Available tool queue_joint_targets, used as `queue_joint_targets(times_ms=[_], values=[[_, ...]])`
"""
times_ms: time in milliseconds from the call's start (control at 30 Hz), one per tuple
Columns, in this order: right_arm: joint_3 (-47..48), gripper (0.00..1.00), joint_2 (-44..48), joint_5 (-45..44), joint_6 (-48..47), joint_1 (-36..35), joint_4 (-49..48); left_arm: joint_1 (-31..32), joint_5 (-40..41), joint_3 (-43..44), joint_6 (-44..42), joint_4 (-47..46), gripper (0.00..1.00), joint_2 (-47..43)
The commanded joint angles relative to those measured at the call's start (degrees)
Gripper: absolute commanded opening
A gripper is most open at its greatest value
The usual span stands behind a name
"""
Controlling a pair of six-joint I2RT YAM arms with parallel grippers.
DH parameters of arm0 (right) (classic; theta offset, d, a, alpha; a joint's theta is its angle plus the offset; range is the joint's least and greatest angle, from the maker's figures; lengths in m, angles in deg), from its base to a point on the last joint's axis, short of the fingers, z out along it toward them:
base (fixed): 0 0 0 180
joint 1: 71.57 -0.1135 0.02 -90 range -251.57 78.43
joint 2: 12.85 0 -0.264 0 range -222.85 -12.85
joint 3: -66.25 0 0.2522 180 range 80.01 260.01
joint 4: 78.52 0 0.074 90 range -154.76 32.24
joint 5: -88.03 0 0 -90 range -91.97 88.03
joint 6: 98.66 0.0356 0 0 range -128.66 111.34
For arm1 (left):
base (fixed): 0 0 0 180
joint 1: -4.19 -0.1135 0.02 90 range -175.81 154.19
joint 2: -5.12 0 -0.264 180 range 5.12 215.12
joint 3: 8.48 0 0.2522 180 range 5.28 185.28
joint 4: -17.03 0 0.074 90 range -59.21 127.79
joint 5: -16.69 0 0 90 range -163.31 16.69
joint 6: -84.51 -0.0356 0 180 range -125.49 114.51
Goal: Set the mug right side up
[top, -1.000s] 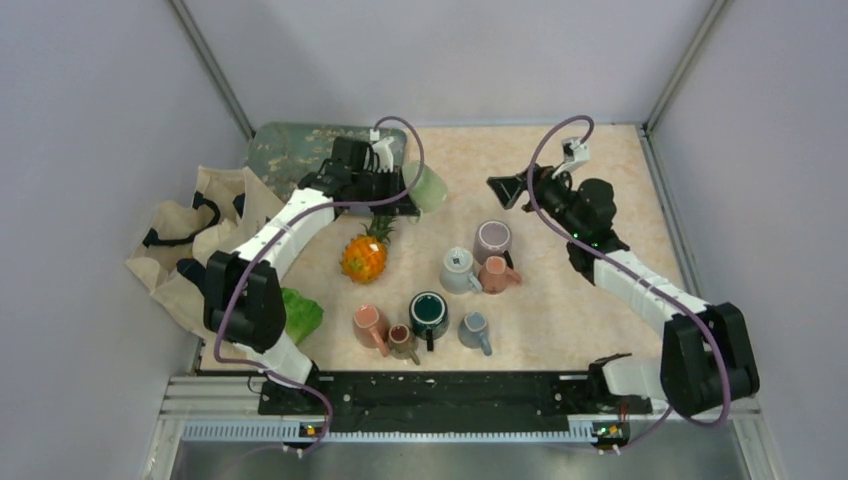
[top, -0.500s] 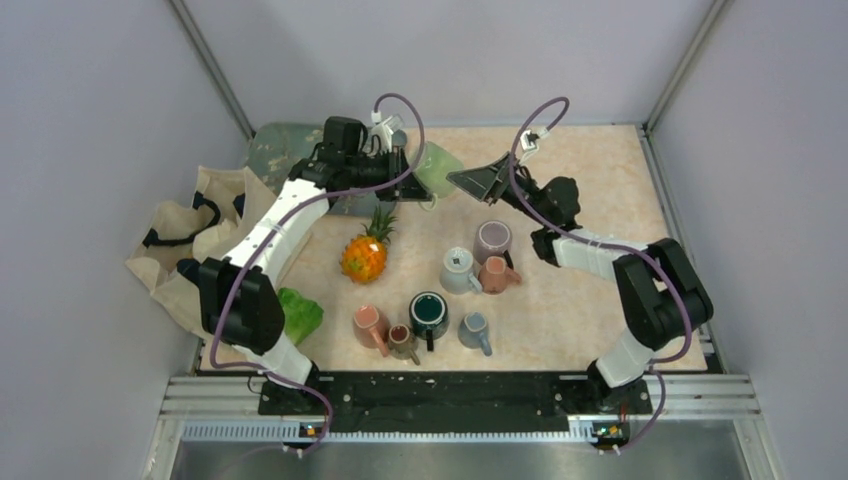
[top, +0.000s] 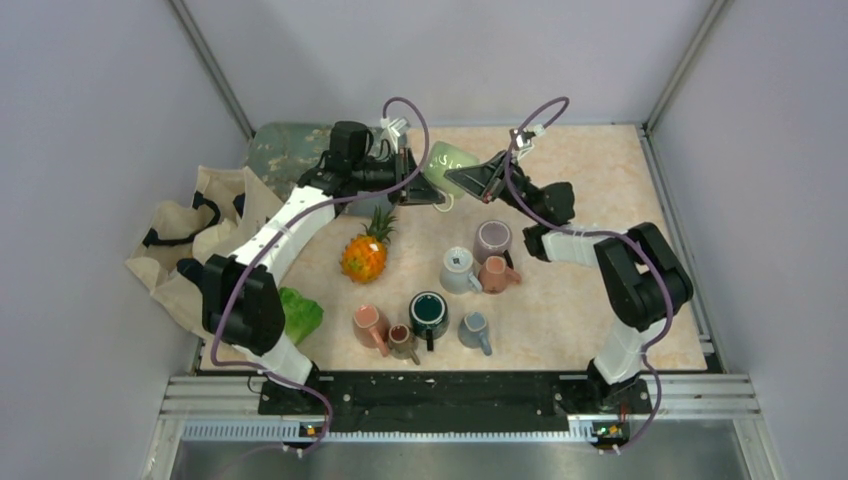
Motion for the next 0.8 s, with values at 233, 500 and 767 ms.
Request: queue_joint_targets(times_ms=[233, 500, 767], values=[[7.2, 0.00, 12.6, -7.7, -39.9, -1.5, 46.1, -3.1, 16.3, -3.6, -18.4, 4.1, 0.65, -5.4], [21.4, 0.00, 11.0, -17.4, -73.3, -5.7, 76.8, -8.3, 18.2, -2.4, -22.6, 4.9, 0.72, -7.6], [25.3, 0.00, 8.3, -40.6, -124.4, -24.2, 89.9, -9.4, 21.1, 14.6, -35.1, 18.3, 0.73, -6.5]])
